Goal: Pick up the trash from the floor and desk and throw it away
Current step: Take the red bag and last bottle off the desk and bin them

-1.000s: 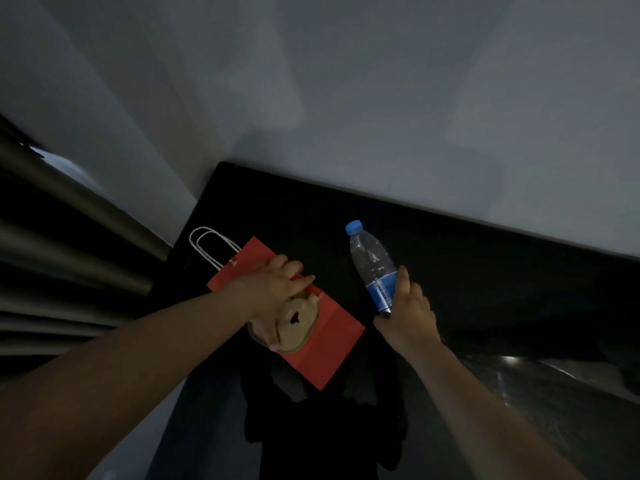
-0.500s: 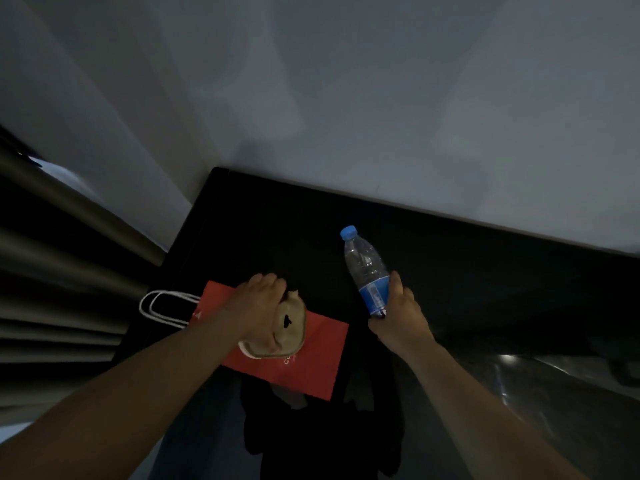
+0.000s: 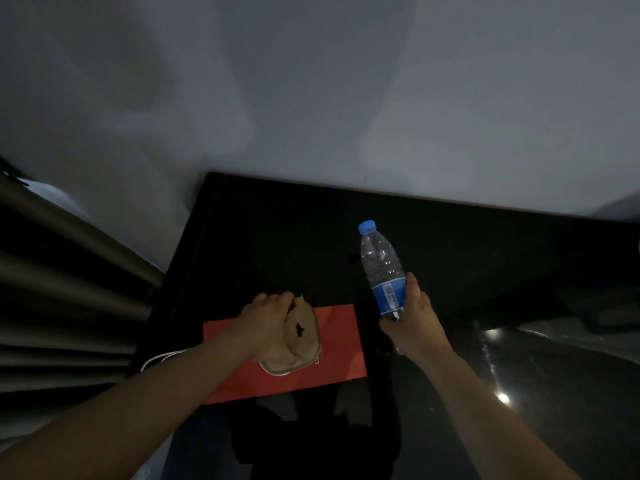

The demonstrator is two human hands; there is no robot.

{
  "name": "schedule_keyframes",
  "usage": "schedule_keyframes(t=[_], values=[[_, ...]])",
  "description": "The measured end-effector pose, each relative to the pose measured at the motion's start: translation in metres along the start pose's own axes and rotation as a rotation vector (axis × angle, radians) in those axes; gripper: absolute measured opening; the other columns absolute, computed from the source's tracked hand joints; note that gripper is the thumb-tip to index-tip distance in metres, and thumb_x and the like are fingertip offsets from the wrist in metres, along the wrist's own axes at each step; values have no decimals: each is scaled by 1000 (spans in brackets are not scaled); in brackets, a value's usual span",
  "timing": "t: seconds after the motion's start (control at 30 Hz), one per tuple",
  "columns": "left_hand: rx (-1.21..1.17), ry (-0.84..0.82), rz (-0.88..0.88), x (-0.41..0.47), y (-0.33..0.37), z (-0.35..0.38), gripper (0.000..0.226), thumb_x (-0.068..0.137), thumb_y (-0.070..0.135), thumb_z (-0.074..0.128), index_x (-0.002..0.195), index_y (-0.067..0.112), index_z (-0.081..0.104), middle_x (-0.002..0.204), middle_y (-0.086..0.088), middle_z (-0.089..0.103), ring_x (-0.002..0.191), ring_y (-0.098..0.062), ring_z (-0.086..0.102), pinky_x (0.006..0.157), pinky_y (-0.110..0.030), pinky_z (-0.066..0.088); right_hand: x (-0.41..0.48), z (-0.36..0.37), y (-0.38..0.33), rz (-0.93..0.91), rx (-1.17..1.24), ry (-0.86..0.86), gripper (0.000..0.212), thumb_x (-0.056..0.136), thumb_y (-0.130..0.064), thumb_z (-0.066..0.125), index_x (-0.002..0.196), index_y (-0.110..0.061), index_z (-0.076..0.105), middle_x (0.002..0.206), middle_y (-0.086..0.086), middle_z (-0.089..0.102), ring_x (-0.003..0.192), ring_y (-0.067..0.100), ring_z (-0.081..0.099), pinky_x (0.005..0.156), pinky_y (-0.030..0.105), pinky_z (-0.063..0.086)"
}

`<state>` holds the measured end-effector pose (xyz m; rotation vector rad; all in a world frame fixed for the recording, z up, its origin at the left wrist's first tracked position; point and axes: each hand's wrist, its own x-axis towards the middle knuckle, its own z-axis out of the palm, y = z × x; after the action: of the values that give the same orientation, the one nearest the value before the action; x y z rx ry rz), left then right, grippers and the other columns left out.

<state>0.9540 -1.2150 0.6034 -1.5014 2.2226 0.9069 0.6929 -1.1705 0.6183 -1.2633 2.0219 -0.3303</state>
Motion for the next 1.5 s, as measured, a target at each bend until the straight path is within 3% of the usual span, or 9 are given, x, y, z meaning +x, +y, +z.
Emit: schedule_keyframes(t=[0.27, 0.47, 0.67, 0.77, 0.83, 0.97, 1.13, 1.3, 1.5], values=[[-10, 118, -61, -14, 13, -6, 90, 54, 55, 74, 126, 19, 34, 121, 3, 48, 111, -18, 45, 99, -37, 41, -43, -7, 7, 77, 114, 83, 104, 78, -16, 74, 153, -26, 3, 139, 5, 38, 122, 20, 48, 95, 37, 49], [-357, 248, -39, -43, 27, -39, 90, 59, 37, 83, 129, 12, 34, 124, -5, 46, 108, -18, 52, 88, -35, 52, -75, -26, 0, 60, 187, 197, 100, 78, -17, 74, 152, -29, 8, 135, 1, 43, 117, 17, 52, 93, 40, 53], [-514, 359, 59, -68, 54, -70, 86, 55, 36, 88, 123, 16, 39, 118, -4, 52, 103, -19, 57, 86, -39, 54, -121, -50, -11, 26, 268, 347, 99, 78, -17, 74, 152, -30, 10, 133, -3, 44, 103, 8, 52, 76, 20, 46], [-559, 387, 128, -77, 76, -79, 86, 51, 41, 88, 120, 18, 40, 114, -1, 53, 99, -17, 58, 81, -36, 55, -153, -64, -12, 11, 344, 430, 98, 79, -16, 73, 152, -33, 9, 123, -9, 44, 81, 2, 54, 44, 8, 43], [-594, 404, 174, -83, 97, -83, 88, 49, 45, 86, 120, 20, 41, 113, 1, 55, 98, -14, 58, 76, -31, 53, -175, -76, -12, 11, 403, 482, 97, 79, -14, 73, 152, -33, 10, 116, -10, 49, 77, 1, 55, 42, 7, 42], [-596, 422, 278, -96, 150, -89, 87, 46, 50, 81, 118, 24, 41, 111, 4, 57, 94, -13, 59, 66, -22, 45, -219, -107, -4, -16, 485, 601, 89, 78, -13, 73, 146, -37, 22, 107, -10, 57, 83, 8, 64, 63, 17, 50], [-609, 469, 440, -115, 236, -86, 77, 47, 45, 83, 106, 33, 37, 104, 8, 54, 89, -12, 56, 69, -24, 42, -280, -156, 27, -82, 465, 796, 71, 74, -8, 74, 99, -66, 41, 88, -13, 64, 77, 7, 65, 61, 18, 53], [-633, 485, 601, -142, 348, -71, 75, 49, 44, 83, 104, 35, 33, 86, 19, 47, 75, 1, 50, 55, -15, 37, -356, -212, 86, -82, 455, 975, 60, 74, -10, 74, 104, -53, 46, 91, -22, 64, 77, 1, 65, 62, 13, 47], [-679, 385, 788, -193, 498, -13, 84, 45, 50, 81, 114, 28, 40, 92, 13, 55, 82, -4, 56, 60, -20, 44, -470, -268, 179, 5, 402, 1208, 67, 73, -27, 77, 98, -74, 36, 98, -37, 57, 87, -8, 60, 57, 11, 47]])
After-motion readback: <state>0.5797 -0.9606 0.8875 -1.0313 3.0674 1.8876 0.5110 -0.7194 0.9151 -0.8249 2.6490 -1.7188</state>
